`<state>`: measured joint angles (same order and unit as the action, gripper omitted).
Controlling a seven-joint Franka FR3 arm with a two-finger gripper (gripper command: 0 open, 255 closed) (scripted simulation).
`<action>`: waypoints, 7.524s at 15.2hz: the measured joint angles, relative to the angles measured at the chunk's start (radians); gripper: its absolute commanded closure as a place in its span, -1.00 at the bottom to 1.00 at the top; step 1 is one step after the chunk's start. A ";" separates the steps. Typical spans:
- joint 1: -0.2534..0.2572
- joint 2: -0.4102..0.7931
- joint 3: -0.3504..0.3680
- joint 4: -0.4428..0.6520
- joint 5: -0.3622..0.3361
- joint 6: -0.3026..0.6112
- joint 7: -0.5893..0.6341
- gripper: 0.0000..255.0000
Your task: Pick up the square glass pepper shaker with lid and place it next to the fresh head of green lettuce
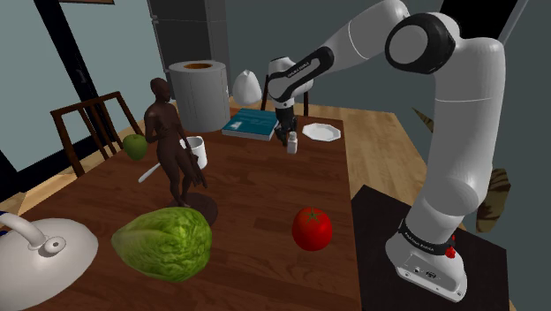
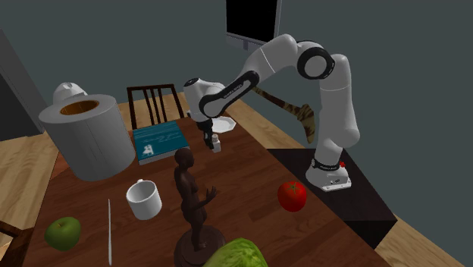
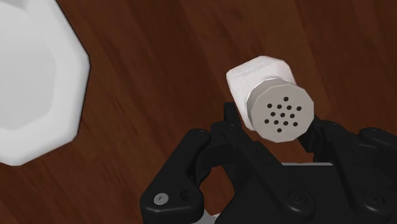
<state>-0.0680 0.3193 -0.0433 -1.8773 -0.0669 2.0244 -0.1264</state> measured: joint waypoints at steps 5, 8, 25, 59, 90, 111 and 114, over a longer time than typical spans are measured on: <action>0.001 -0.028 0.000 0.022 0.000 -0.050 -0.002 1.00; 0.000 -0.046 -0.001 0.039 0.000 -0.085 -0.006 1.00; 0.003 -0.108 0.000 0.189 0.002 -0.295 -0.017 1.00; 0.176 -0.343 0.148 0.143 0.053 -0.499 0.287 1.00; 0.574 -0.094 0.513 0.428 0.081 -0.519 1.047 1.00; 0.708 0.088 0.548 0.470 0.010 -0.385 1.206 1.00; 0.706 0.095 0.546 0.441 0.007 -0.350 1.203 1.00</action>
<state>0.6379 0.4146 0.5024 -1.4362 -0.0601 1.6747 1.0764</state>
